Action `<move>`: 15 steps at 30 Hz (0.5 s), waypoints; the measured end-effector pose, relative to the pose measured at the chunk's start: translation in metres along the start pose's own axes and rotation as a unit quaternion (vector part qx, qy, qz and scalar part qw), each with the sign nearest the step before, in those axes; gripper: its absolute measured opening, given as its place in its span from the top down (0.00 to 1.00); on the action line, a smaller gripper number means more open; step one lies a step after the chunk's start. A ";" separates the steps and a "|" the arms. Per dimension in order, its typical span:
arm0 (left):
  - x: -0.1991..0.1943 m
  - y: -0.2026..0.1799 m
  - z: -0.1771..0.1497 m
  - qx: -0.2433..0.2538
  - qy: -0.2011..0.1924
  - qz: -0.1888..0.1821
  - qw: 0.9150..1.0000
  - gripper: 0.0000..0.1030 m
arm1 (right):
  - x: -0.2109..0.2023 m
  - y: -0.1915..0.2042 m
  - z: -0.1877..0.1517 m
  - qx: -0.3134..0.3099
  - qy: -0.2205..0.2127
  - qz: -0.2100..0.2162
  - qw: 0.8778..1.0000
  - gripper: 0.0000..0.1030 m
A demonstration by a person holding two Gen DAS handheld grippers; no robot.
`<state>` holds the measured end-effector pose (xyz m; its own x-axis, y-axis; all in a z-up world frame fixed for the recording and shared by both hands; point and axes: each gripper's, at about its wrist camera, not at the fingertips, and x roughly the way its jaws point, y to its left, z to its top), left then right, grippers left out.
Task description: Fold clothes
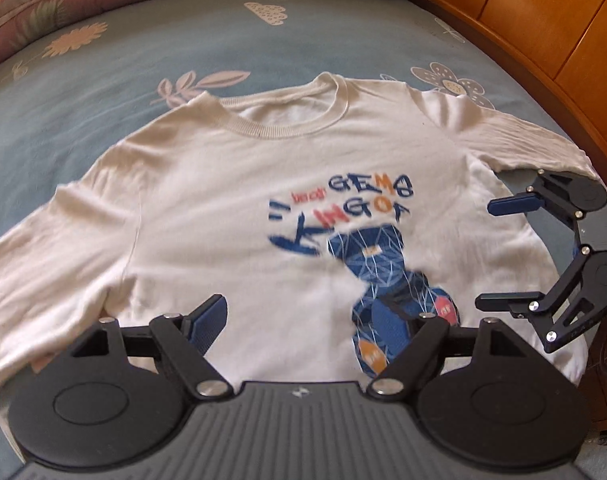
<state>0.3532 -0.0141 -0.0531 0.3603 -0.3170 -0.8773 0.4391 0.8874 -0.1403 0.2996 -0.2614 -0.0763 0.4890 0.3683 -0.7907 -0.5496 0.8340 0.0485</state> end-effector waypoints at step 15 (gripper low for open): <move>0.004 0.008 -0.060 0.006 0.055 0.038 0.998 0.23 | -0.037 0.019 -0.092 -0.173 0.088 0.057 0.979 0.00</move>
<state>0.3088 0.0118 -0.0854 0.3017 -0.2091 -0.9302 0.4235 0.9035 -0.0657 0.2085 -0.2970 -0.1026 0.3044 0.3487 -0.8864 -0.8049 0.5918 -0.0436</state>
